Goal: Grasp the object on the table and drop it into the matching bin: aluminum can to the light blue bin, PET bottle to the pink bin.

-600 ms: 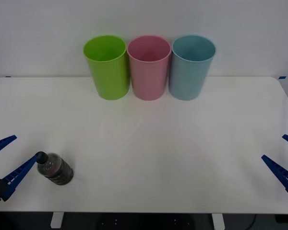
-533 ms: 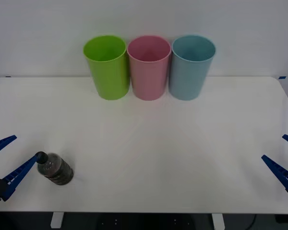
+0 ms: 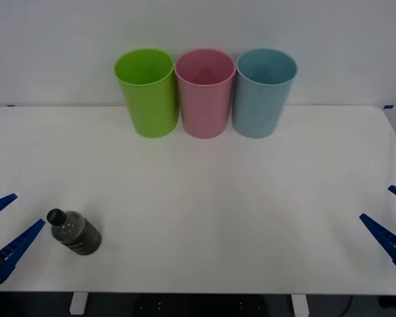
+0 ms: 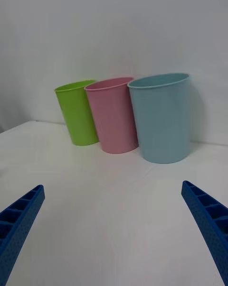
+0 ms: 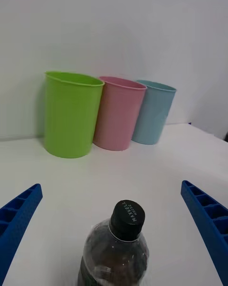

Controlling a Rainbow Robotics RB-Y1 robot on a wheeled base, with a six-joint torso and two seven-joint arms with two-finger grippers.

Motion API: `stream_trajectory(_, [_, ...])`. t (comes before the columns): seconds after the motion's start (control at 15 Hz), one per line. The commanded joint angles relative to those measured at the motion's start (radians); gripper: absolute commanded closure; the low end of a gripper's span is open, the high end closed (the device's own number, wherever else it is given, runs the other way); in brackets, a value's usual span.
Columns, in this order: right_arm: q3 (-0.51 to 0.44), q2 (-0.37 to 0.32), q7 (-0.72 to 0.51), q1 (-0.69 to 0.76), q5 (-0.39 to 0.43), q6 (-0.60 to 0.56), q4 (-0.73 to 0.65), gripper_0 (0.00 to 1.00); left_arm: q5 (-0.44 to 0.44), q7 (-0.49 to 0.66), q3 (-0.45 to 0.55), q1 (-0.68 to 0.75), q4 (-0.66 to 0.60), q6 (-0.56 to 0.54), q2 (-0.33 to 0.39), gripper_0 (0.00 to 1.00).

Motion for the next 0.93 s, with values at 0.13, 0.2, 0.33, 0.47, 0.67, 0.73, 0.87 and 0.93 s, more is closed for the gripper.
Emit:
stream_trajectory(0.13, [0.0,0.0,0.0,0.0,0.0,0.0,0.0,0.0,0.0,-0.017,0.011,0.037,0.013,0.003,0.0,0.0])
stream_trajectory(0.2, [0.0,0.0,0.0,0.0,0.0,0.0,0.0,0.0,-0.002,-0.022,0.012,0.047,0.016,0.004,0.003,0.0])
stream_trajectory(0.33, [0.0,0.0,0.0,0.0,0.0,0.0,0.0,0.0,-0.005,-0.037,0.012,0.077,0.022,0.007,0.017,0.0])
stream_trajectory(0.47, [0.0,0.0,0.0,0.0,0.0,0.0,0.0,0.0,-0.014,-0.054,0.012,0.1,0.026,0.015,0.028,0.0])
stream_trajectory(0.67, [0.0,0.0,0.0,0.0,0.0,0.0,0.0,0.0,-0.038,-0.131,0.006,0.12,0.037,0.033,0.029,0.0])
stream_trajectory(0.73, [0.0,0.0,0.0,0.0,0.0,0.0,0.0,0.0,-0.045,-0.142,0.001,0.12,0.054,0.04,0.029,0.0])
stream_trajectory(0.87, [0.0,0.0,0.0,0.0,0.0,0.0,0.0,0.0,-0.049,-0.194,-0.003,0.116,0.103,0.049,0.029,0.0])
stream_trajectory(0.93, [0.0,0.0,0.0,0.0,0.0,0.0,0.0,0.0,-0.051,-0.206,-0.012,0.111,0.132,0.049,0.032,0.0])
